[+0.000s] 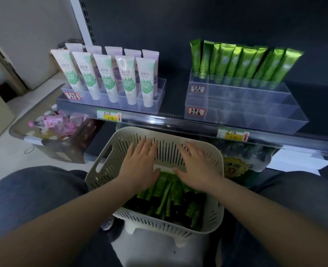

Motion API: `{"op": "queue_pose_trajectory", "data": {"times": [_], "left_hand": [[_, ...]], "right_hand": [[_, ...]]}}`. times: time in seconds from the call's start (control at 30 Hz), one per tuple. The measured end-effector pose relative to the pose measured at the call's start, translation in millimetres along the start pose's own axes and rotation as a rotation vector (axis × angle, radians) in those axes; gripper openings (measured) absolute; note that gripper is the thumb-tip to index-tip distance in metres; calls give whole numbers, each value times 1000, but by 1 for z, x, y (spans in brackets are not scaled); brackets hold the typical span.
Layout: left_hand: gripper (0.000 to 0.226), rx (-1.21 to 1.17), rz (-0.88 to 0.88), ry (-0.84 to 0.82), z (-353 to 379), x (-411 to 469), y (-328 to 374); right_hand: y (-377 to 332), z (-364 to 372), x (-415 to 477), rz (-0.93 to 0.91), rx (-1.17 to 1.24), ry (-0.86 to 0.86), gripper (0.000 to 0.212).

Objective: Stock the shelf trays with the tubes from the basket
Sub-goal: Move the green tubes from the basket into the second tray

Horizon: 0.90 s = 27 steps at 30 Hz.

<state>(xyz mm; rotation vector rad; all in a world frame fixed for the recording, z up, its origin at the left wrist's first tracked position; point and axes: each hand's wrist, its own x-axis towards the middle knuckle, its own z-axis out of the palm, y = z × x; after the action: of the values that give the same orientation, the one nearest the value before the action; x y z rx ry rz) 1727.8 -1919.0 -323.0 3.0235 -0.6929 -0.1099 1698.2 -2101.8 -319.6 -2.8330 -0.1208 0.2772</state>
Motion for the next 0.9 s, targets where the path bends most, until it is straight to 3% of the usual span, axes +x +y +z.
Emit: {"op": "queue_pose_trajectory", "data": {"times": [0.37,0.53,0.67,0.9], "left_hand": [[73,-220,-42,-229,34,28,-12],[57,-205,-52,-402,54,48,-14],[44,-165,-46,-498,70,63,-19],[39,-84,-21,-599,98,85,-25]], "right_hand": [[19,40,31,50,85,-198,70],[19,62,53,85,90,-290,55],[20,78,70,104,154,-347,58],[25,110,99,152,190,-405,57]]}}
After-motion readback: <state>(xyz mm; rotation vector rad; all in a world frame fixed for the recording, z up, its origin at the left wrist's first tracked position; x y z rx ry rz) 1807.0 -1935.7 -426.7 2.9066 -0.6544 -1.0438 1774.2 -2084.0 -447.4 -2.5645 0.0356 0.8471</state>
